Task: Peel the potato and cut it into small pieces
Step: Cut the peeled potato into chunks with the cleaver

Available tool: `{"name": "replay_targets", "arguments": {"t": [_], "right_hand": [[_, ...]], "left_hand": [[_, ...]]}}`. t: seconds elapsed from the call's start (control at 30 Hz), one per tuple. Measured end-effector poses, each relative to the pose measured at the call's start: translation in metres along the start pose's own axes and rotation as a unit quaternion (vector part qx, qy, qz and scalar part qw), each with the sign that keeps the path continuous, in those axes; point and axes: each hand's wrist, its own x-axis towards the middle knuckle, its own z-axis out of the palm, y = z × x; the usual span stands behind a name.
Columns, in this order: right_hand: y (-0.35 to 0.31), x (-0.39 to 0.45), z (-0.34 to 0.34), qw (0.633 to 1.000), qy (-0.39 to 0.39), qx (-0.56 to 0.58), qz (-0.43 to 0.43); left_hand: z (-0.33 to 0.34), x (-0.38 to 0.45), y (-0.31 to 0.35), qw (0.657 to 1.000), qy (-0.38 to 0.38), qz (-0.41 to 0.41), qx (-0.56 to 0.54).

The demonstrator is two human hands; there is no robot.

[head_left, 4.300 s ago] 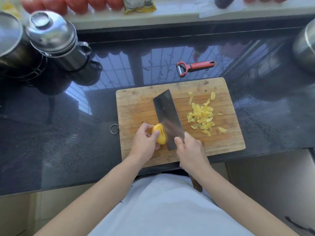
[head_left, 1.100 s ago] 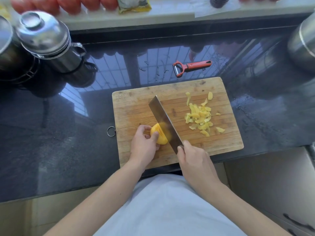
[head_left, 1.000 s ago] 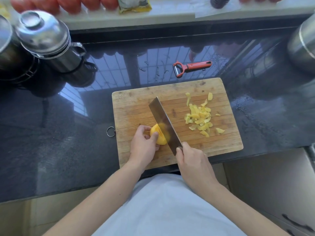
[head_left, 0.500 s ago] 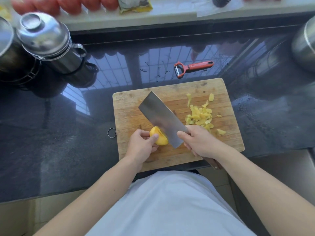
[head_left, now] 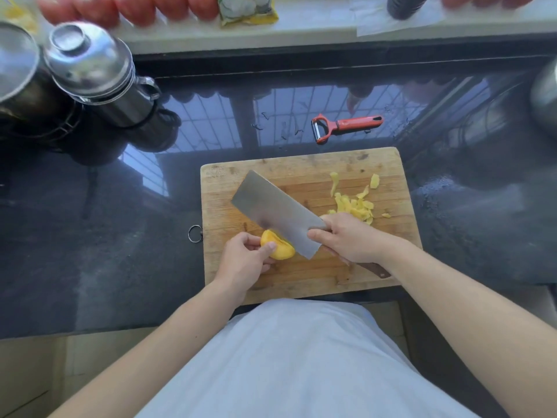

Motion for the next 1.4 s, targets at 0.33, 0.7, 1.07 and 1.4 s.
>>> {"name": "replay_targets", "arguments": {"t": [0.33,0.7,1.07,1.4], "right_hand": [[0.013,0.010,0.014,0.995,0.064,-0.069,-0.022],[0.014,0.017,0.000,0.999,0.014,-0.034,-0.022],[0.011,0.025,-0.011,0.999,-0.024,0.011,-0.025],[0.004,0.030,-0.001,0.995,0.030,-0.080,-0.047]], "left_hand": [[0.024,-0.007,-0.005,0.993,0.095,-0.017,-0.061],[0.019,-0.001,-0.002,0.996,0.093,-0.004,0.006],[0.021,0.003,-0.005,0.995,0.096,-0.010,0.001],[0.020,0.003,-0.004,0.996,0.088,-0.015,-0.009]]}}
